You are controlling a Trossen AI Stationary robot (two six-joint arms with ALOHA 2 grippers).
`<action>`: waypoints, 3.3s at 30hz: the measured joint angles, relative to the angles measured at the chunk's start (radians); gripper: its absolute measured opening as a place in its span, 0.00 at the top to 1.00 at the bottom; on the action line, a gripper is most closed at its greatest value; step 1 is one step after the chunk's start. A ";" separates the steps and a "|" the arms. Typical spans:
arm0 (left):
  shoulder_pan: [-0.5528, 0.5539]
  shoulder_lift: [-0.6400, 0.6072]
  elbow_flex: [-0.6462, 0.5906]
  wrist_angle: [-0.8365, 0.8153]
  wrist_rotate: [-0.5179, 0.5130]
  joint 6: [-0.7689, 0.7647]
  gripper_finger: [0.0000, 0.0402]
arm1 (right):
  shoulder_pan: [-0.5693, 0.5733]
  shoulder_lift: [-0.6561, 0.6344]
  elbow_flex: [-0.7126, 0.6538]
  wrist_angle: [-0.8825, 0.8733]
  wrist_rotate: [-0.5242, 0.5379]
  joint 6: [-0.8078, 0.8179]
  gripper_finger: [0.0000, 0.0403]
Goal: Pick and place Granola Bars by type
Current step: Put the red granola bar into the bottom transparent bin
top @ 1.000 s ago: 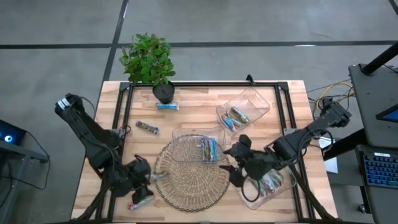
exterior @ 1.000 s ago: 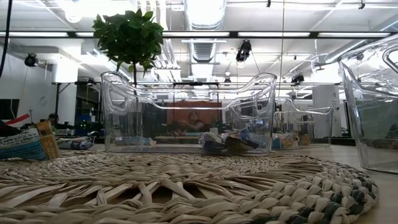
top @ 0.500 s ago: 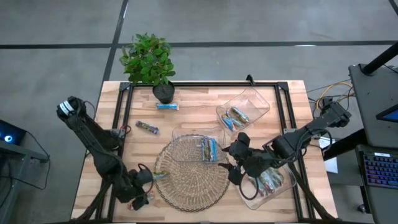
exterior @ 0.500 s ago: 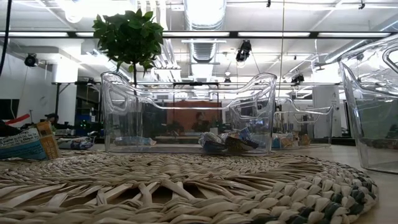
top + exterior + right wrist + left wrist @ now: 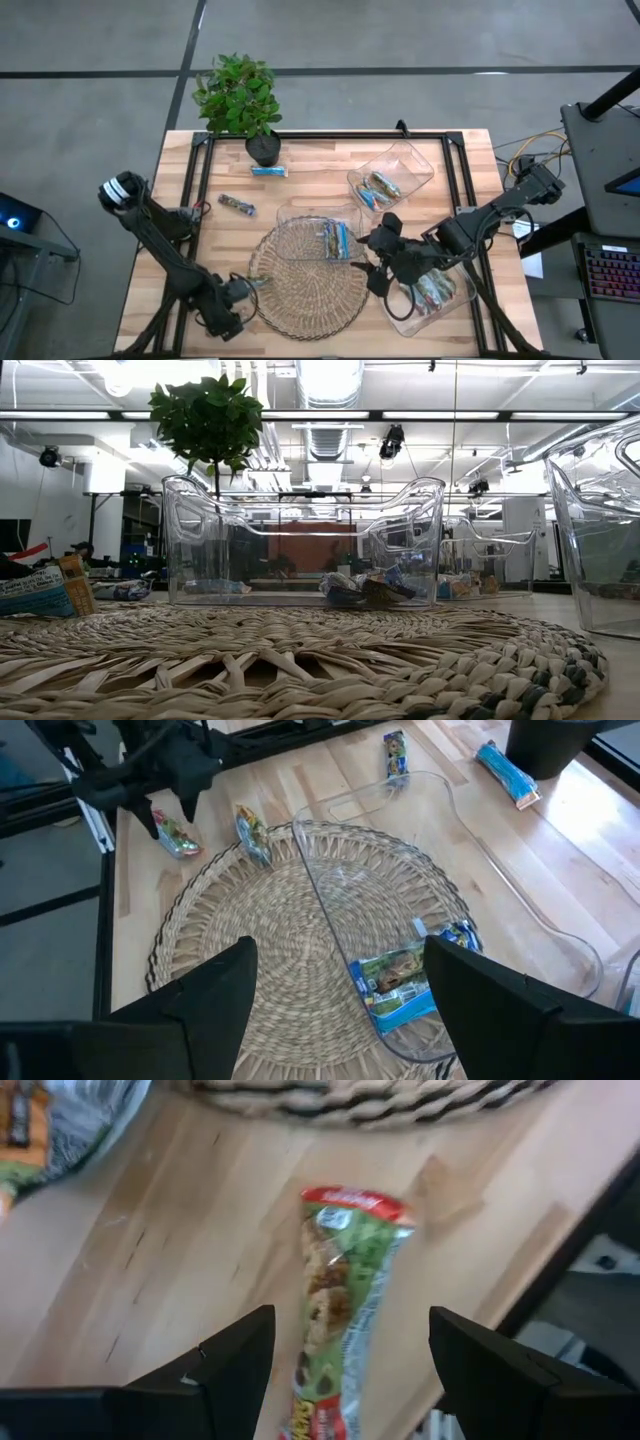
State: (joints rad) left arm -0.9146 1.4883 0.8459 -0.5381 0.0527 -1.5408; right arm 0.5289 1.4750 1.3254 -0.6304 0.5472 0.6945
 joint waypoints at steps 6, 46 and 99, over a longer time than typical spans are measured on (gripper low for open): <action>-0.010 0.062 0.019 -0.001 0.069 0.050 0.39 | 0.000 0.000 0.000 -0.001 -0.001 0.000 0.31; -0.021 0.124 0.022 -0.105 0.074 0.000 0.98 | 0.000 0.000 0.000 0.000 0.005 0.001 0.39; 0.306 -0.041 0.476 -0.035 -0.900 0.892 1.00 | -0.085 -0.001 0.137 0.188 0.005 -0.177 0.38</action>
State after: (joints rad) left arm -0.6081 1.4475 1.3216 -0.5735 -0.8474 -0.6484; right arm 0.4437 1.4742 1.4624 -0.4421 0.5518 0.5175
